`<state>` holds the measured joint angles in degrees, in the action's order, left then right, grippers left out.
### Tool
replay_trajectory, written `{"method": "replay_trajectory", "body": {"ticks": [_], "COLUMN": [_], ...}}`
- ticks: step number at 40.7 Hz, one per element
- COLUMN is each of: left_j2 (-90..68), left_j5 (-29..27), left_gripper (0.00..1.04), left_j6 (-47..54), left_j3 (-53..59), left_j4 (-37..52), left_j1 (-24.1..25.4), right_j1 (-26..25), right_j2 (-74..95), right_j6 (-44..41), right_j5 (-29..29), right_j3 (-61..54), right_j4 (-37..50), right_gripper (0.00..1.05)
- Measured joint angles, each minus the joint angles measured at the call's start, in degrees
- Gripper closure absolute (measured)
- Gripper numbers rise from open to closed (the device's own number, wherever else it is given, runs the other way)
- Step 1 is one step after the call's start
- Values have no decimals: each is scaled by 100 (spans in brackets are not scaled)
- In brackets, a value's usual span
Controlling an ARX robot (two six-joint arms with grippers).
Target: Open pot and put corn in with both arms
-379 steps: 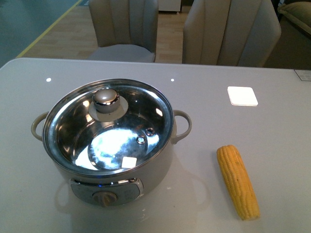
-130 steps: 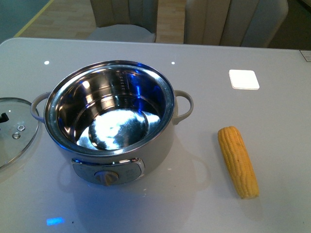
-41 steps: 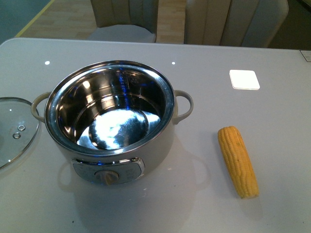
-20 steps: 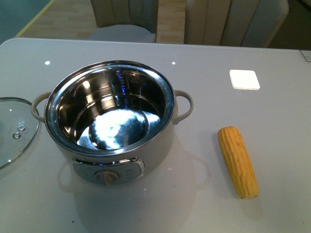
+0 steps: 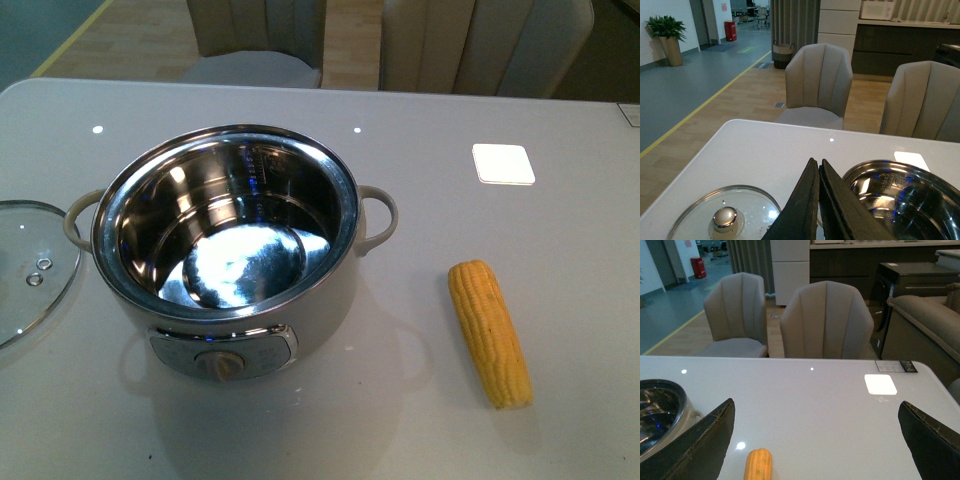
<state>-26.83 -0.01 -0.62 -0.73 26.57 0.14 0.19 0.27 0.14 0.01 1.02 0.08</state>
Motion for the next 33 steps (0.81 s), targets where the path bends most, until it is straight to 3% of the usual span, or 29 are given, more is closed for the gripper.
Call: {"method": "replay_trajectory", "body": {"ticks": [13,33], "left_j2": [977,1705], "left_j5": [0,0], "left_gripper": [101,101], "left_j6": [0,0], "left_j3": [2,0], "left_j4": [-951,-1679], "left_j1": [0,0], "right_j1": [0,0], "right_j2": [0,0], "right_j6": [0,0], "right_j5": [0,0], "right_j3": [0,0], "right_j4": [0,0], "right_gripper": [9,9]}}
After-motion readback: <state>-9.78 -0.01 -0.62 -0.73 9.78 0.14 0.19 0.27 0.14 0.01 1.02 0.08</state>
